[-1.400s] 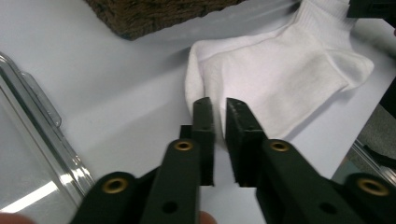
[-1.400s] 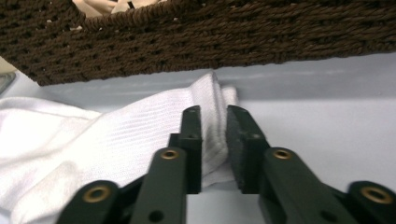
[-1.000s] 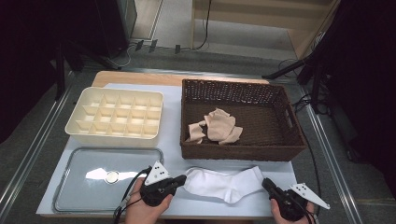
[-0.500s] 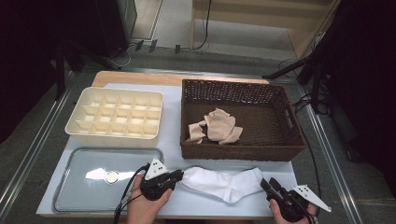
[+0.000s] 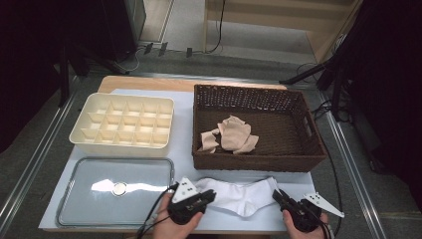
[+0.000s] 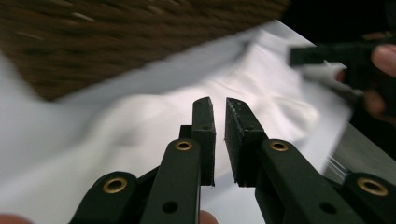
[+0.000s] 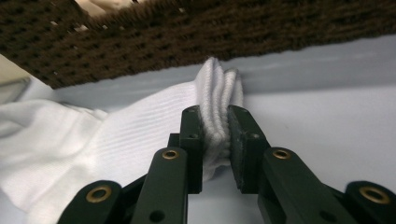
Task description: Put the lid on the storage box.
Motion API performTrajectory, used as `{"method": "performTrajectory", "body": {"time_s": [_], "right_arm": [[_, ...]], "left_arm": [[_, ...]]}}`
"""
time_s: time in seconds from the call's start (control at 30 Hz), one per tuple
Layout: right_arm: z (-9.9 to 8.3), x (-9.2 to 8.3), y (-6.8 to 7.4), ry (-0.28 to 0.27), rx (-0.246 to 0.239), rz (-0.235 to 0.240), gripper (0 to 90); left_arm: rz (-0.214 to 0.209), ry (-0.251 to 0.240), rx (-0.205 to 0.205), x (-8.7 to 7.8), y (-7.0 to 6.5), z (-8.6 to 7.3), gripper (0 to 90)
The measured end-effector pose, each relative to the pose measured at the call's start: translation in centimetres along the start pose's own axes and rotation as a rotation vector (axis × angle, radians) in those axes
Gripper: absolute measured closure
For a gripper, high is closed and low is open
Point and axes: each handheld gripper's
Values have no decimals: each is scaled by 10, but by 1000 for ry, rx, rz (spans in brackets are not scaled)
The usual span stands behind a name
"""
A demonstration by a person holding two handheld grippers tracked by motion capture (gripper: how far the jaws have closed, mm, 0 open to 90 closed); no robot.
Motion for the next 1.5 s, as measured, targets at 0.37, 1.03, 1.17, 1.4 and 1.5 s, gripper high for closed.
{"method": "performTrajectory", "body": {"time_s": [0.37,1.03,1.17,1.4,1.5], "right_arm": [[17,-16,14,-98,17,120,780],[30,-11,68,-118,-75,242,777],[30,-1,82,-100,-105,249,776],[25,23,107,-72,-140,266,774],[19,35,118,-55,-167,262,774]], "left_arm": [[65,97,73,46,-32,-2,852],[34,31,-19,47,-21,23,799],[49,-12,-28,19,-2,25,792],[77,-75,-111,-22,37,15,792],[90,-77,-140,-28,48,6,794]]}}
Point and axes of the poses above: each handheld gripper's, and its own axes: x roughly forward along the jaws, z roughly out of its top, y roughly to its left, and after that the axes turned 11 degrees about z, right-handed
